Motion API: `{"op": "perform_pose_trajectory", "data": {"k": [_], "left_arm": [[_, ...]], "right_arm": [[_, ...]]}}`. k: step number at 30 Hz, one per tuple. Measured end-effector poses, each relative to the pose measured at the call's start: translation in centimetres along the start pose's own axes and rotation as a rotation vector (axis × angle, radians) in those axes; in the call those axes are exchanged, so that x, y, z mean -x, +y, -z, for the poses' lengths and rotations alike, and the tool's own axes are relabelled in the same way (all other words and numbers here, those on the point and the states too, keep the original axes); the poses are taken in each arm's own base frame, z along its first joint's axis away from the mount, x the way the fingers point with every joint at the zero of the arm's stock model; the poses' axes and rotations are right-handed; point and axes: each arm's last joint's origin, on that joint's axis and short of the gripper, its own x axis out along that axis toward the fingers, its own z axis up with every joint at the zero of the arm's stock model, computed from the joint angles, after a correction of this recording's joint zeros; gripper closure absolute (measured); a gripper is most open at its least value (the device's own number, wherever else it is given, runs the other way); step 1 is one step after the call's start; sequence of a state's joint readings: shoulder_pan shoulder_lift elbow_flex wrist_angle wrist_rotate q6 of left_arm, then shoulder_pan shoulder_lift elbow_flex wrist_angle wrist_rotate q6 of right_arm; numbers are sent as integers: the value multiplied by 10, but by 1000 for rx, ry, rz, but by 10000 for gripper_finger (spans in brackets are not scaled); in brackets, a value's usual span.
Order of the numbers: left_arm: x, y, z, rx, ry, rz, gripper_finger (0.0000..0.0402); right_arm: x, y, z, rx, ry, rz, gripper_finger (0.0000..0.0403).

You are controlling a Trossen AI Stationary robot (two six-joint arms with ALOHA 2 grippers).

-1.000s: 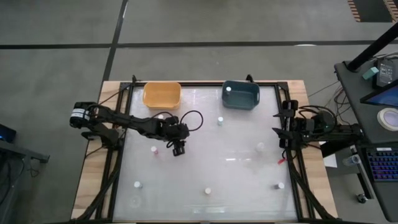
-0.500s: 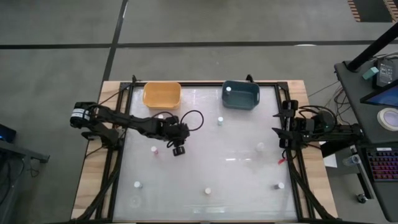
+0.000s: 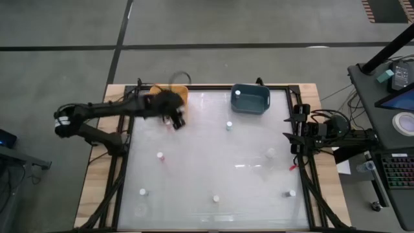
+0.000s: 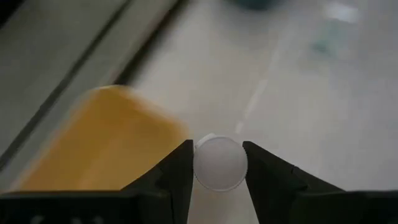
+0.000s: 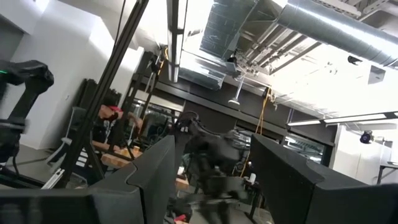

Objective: Pick and place medicine bottles into bin by pill shape (circle, oval)
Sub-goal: Put the middle pink tablet bottle into the yellow bin

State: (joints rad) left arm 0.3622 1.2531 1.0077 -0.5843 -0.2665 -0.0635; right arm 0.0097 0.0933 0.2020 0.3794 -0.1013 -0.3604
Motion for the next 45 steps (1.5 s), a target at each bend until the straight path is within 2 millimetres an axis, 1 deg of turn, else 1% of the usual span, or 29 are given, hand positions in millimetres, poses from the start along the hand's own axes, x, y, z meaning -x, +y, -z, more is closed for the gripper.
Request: {"op": "perform_pose_trajectory", "data": {"k": [3,6,9,13,16,19,25,29,45], "left_arm": [[-4,39,1,112,19,-103,284],[-14,71,5,213,50,-161,283],[-31,92,13,308,118,-169,283],[-57,107,24,370,211,-175,282],[-72,112,29,385,254,-181,282],[-86,113,29,396,251,-184,282],[-103,115,31,408,245,-207,282],[-106,116,32,396,254,-261,282],[-109,116,33,420,237,-265,281]], "right_arm": [[0,0,0,-1,0,0,200],[0,0,0,-1,0,0,200],[0,0,0,-2,0,0,200],[0,0,0,-4,1,1,200],[0,0,0,-11,2,0,200],[0,0,1,-15,7,-1,200],[0,0,1,-19,7,-1,200],[0,0,1,-19,7,-1,200],[0,0,1,-19,8,0,200]]}}
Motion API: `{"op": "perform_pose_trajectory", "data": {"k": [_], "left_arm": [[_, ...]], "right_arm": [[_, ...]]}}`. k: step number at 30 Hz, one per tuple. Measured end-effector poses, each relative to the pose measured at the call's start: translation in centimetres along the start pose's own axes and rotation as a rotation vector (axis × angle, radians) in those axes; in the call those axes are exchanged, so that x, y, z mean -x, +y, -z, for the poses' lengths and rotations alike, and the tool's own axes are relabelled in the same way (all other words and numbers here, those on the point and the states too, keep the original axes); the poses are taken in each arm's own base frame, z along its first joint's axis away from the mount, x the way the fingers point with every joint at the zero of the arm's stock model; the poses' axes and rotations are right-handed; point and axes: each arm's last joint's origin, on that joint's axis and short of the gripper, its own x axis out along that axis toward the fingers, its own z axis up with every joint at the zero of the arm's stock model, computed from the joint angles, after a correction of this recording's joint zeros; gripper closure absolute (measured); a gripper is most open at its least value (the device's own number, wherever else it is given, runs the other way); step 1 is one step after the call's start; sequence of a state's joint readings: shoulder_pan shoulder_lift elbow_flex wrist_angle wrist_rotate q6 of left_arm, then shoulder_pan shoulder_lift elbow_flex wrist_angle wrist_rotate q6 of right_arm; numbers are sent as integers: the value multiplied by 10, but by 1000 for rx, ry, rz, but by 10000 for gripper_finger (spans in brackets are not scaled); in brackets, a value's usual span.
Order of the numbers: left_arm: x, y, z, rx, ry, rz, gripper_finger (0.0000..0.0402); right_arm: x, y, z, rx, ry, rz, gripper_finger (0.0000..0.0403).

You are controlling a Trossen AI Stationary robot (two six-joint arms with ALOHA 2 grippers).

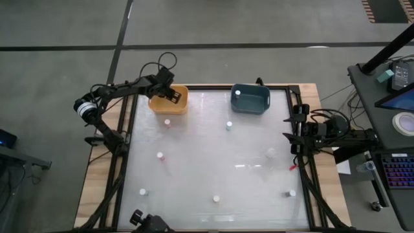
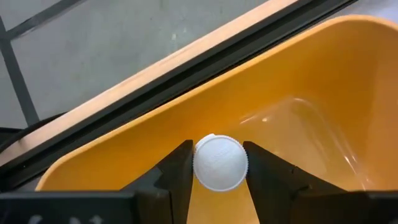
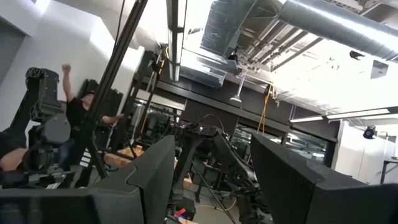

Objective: Pick and place medicine bottles into bin by pill shape (circle, oval)
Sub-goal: Put the middle pink tablet bottle into the yellow bin, then put the transparent tablet bottle into the yellow bin

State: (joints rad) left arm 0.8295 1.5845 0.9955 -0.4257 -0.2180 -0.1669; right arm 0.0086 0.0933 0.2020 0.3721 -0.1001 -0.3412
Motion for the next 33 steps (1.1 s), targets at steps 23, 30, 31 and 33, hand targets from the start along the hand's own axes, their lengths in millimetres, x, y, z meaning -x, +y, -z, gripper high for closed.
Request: {"op": "perform_pose_trajectory", "data": {"k": [23,30,31,33], "left_arm": [[7,3,9,-27,-1,1,212],[32,7,3,-34,-67,11,212],[39,9,2,-30,-85,14,212],[51,9,2,-27,-126,24,212]], "right_arm": [[0,0,0,-1,-1,0,200],[0,0,0,-1,-2,1,200],[0,0,0,-1,-2,1,200],[0,0,0,-1,1,8,200]]}}
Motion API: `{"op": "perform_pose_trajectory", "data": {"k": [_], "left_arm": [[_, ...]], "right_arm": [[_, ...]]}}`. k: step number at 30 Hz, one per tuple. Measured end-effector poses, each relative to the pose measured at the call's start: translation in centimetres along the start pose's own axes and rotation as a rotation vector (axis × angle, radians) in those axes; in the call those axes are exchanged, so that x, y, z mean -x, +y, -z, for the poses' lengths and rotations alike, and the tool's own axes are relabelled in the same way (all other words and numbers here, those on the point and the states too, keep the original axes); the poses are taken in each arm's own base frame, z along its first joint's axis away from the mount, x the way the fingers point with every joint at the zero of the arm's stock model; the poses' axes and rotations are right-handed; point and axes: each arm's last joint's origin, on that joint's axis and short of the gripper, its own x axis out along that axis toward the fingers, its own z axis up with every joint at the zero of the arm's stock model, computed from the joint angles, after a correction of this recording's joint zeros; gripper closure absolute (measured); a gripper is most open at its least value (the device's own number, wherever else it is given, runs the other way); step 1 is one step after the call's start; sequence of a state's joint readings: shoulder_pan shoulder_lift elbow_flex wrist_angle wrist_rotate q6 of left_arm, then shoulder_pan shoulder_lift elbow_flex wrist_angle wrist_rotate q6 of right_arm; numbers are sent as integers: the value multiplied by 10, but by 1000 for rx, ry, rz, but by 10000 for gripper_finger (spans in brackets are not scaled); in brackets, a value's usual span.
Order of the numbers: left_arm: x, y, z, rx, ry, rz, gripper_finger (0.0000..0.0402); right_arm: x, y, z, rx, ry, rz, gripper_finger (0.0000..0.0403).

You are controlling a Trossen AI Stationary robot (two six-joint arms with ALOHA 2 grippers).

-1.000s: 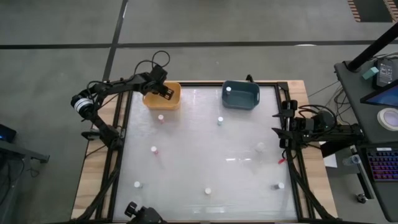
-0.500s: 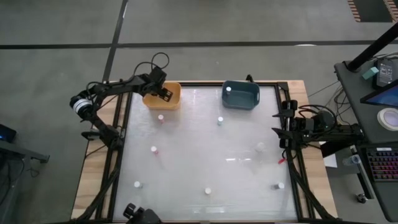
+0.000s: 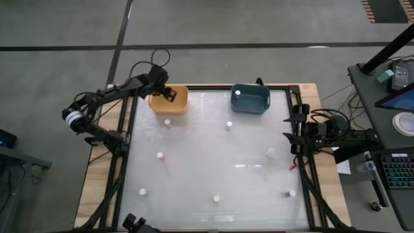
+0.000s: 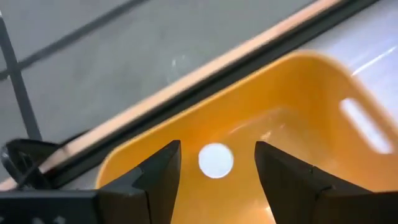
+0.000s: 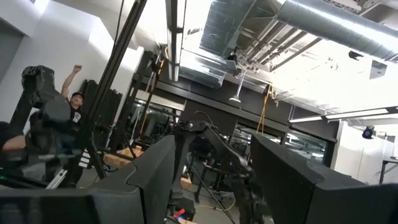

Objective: Pick and place medicine bottles into bin by pill shape (circle, oval)
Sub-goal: Put the transparent tablet bottle into the yellow bin

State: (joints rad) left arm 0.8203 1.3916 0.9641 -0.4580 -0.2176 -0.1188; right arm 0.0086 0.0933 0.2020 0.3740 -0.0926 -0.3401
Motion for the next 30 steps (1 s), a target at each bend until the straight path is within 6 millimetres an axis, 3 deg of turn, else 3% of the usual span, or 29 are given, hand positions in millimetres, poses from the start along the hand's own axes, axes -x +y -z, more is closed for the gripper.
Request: {"op": "perform_pose_trajectory", "data": {"k": [6,13,18,30], "left_arm": [[46,-11,-3,-23,-149,74,212],[93,-44,6,-118,-290,240,212],[114,-74,16,-192,-392,387,212],[146,-132,55,-421,-557,668,212]], "right_arm": [[0,0,0,-5,9,18,200],[0,-1,1,-36,17,41,200],[0,-1,1,-92,19,47,200],[-1,0,10,-446,108,115,200]]}}
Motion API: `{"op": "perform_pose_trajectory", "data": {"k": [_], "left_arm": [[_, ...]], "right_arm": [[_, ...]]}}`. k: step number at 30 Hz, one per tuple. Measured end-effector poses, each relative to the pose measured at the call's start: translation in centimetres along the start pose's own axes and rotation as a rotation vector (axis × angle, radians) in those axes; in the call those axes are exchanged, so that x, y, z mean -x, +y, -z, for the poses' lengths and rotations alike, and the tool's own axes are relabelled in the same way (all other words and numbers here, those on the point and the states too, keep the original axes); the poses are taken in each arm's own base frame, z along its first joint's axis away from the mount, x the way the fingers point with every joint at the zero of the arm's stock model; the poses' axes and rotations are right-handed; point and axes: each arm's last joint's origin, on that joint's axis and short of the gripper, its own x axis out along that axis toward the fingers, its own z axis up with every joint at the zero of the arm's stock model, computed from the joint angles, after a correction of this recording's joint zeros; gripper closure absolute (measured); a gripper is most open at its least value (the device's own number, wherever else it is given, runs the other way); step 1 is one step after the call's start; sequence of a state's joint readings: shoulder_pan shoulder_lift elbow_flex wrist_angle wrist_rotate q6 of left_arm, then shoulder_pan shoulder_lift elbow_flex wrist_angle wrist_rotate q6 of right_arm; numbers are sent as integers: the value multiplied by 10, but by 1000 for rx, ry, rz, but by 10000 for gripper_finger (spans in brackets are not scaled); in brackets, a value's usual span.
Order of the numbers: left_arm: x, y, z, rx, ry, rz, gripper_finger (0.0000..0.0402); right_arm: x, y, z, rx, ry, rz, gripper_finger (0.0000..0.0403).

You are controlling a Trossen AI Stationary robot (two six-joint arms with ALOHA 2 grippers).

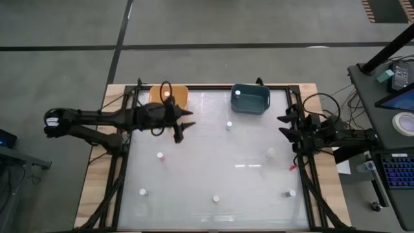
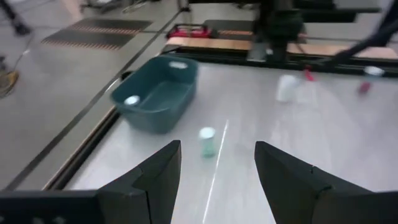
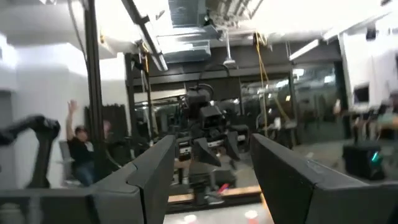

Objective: Pick and place medicine bottles into bin by pill shape (circle, oval)
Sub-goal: Put the transparent tablet bottle into the yellow bin

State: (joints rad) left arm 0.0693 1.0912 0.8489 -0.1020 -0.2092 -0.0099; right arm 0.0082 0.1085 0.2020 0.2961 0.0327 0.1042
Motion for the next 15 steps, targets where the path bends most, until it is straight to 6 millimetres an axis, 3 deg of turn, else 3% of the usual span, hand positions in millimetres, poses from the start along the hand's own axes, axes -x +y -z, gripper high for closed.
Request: {"op": "perform_pose_trajectory", "data": {"k": [8,15], "left_arm": [[-1,-16,6,-252,-102,145,212],[-5,-11,12,-441,-204,172,212]], "right_arm": [[-12,0,1,-168,84,17,200],[-35,0,-2,-212,265,103,200]]}}
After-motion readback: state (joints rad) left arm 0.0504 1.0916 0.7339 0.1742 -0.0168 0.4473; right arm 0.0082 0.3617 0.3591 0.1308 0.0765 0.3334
